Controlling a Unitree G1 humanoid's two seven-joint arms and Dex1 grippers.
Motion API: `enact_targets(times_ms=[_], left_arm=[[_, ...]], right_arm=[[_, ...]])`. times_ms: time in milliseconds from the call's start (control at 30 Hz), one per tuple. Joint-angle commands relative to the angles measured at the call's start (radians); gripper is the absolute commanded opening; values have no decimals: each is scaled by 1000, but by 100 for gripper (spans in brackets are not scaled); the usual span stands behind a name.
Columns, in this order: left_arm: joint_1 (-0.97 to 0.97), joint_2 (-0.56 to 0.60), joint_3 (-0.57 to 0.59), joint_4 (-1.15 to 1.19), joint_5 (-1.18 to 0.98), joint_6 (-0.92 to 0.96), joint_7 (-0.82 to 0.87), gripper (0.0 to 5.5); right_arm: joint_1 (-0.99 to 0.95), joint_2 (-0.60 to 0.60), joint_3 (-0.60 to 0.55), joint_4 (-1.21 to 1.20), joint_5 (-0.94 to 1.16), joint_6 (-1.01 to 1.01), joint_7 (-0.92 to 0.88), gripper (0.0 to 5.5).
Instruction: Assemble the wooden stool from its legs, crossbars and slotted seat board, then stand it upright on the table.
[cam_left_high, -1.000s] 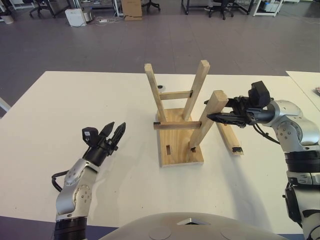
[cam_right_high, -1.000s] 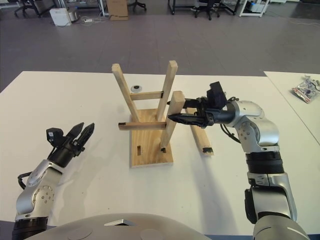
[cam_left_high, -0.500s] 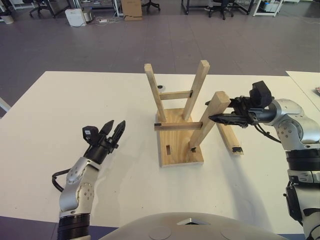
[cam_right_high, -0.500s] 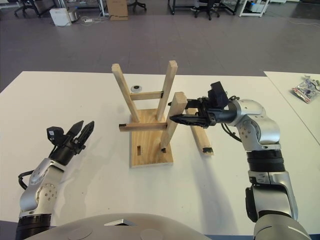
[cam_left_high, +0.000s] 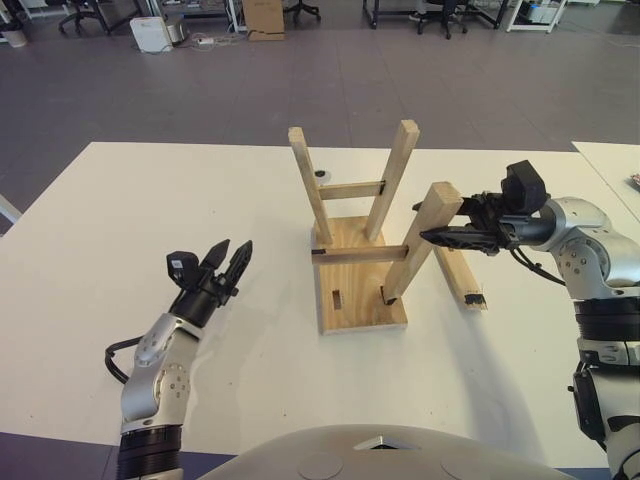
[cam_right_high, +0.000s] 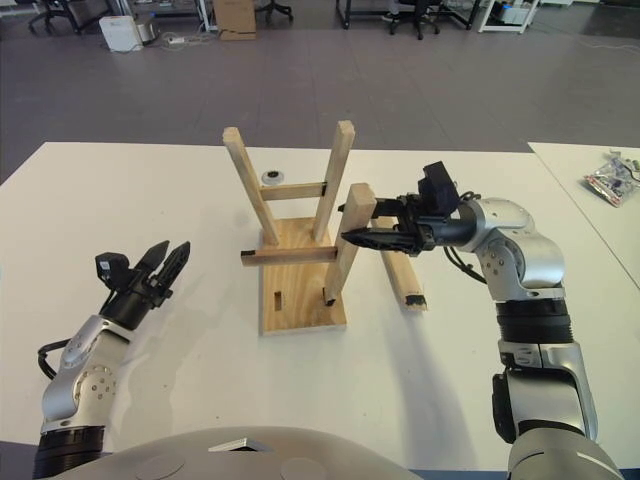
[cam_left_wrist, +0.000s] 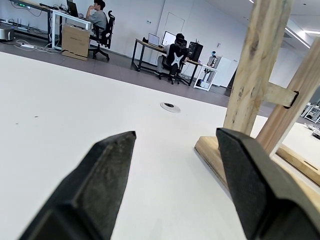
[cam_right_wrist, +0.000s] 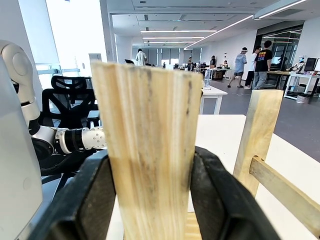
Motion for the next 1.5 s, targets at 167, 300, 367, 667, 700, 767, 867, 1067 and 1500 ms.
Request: enact_targets(times_ms=[167, 300, 367, 667, 700, 767, 867, 1067, 1500], left_arm=[[-8, -9, -9, 14, 18, -9, -6, 296], [11, -22, -5, -3, 12, -11, 9, 296], [46, -37, 11, -13, 6, -18, 20, 296], [35, -45, -6, -23, 14, -3, 24, 296], [31, -45, -7, -24, 14, -2, 25, 296], [30, -47, -12, -26, 15, -2, 28, 296], [36, -56, -17, -33, 15, -6, 33, 296], [48, -73, -23, -36, 18, -12, 42, 296], [76, -106, -39, -31, 39, -43, 44, 296]], right_arm=[[-34, 31, 42, 86, -89, -101, 36, 205], [13, 15, 75, 94, -135, -164, 79, 205], [88, -1, 95, 101, -148, -183, 92, 205], [142, -38, 266, 210, -165, -42, 95, 205], [125, -44, 301, 233, -193, -39, 95, 205], [104, -47, 349, 274, -225, -41, 96, 205], [119, -38, 365, 274, -231, -74, 82, 205], [164, -39, 380, 248, -314, -99, -103, 205], [69, -64, 413, 194, -294, 82, -137, 344]])
